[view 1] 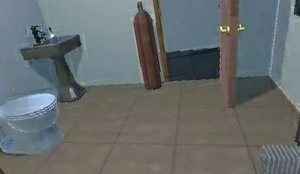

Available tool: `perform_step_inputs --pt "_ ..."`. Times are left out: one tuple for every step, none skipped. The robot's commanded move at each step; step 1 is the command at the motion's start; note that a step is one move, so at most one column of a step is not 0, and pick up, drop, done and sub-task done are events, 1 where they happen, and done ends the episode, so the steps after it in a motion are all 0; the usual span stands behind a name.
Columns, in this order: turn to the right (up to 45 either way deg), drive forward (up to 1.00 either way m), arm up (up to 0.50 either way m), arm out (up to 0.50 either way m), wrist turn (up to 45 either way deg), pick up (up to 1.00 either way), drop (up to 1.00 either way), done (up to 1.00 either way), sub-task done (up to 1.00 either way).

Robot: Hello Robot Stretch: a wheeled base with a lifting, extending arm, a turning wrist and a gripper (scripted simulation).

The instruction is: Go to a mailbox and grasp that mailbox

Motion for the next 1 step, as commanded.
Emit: perform_step_inputs --pt "42.0 0.00 0.00 0.00 0.0 0.00 0.00 0.00 0.00"
